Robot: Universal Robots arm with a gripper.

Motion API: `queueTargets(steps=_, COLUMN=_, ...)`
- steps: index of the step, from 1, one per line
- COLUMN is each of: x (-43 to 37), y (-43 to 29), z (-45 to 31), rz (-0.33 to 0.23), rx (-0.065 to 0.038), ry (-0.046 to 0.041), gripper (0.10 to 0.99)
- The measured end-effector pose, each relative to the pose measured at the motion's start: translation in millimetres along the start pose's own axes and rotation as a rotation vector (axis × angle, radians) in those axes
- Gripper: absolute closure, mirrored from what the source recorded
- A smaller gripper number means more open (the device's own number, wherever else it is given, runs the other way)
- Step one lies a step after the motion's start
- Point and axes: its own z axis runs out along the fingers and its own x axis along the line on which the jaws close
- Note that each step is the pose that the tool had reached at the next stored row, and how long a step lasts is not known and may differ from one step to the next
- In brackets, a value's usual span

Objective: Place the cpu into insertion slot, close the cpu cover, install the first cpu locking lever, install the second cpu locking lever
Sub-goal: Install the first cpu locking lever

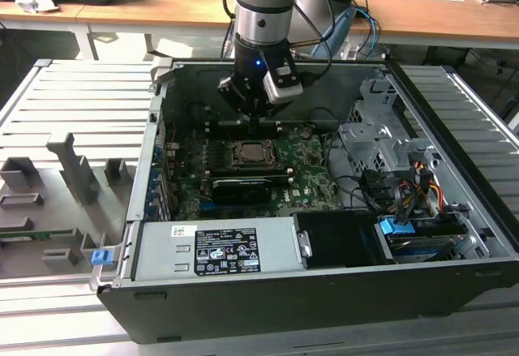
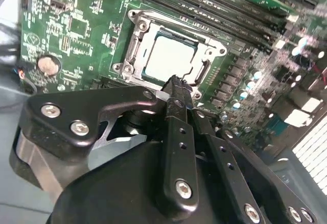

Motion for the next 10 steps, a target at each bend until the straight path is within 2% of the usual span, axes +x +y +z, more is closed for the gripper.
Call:
queueTargets(steps=1, x=0.0, y=0.0, z=0.0, rz=-0.047, rx=0.0, ry=0.0007, gripper=0.98)
queueTargets(steps=10, x=0.0, y=0.0, z=0.0, rz=-0.178, rx=0.001, ry=0.0027, gripper=0.98)
